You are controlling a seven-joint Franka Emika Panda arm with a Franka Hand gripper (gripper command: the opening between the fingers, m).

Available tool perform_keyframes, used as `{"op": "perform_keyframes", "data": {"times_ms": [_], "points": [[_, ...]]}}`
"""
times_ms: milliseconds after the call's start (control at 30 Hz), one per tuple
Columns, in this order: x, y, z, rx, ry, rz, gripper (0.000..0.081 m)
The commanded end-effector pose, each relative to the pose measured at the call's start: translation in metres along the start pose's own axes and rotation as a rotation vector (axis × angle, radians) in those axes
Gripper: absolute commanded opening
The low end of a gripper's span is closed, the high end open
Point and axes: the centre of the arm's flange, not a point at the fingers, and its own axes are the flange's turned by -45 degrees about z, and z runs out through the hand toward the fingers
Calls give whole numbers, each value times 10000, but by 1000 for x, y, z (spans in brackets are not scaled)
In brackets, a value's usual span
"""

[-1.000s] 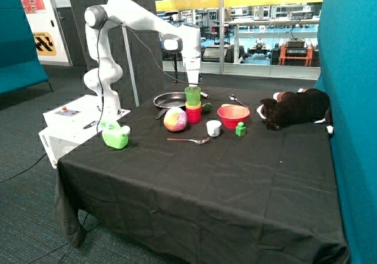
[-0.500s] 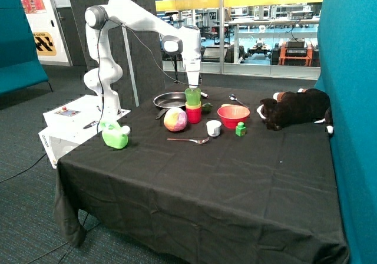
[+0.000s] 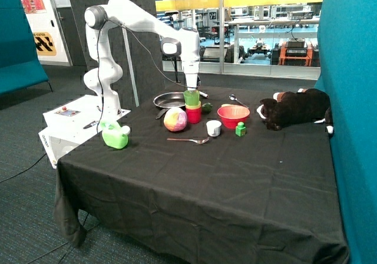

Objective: Stack the cups

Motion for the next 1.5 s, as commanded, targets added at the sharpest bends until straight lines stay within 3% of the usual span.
{"op": "perform_keyframes", "data": {"times_ms": [0,267,467,700,933,1100,1233,1467], "points": [[-8,1,8,1,21,-42,0],[-9,-3,8,1,21,-230,0],[-7,-8,8,1,21,-358,155],[-5,-12,8,1,21,-441,218],[-4,-9,10,1,21,-331,339],[-4,-7,11,1,21,-299,360],[-4,-3,11,1,21,-207,473],[-2,-1,11,1,21,-220,535]]}}
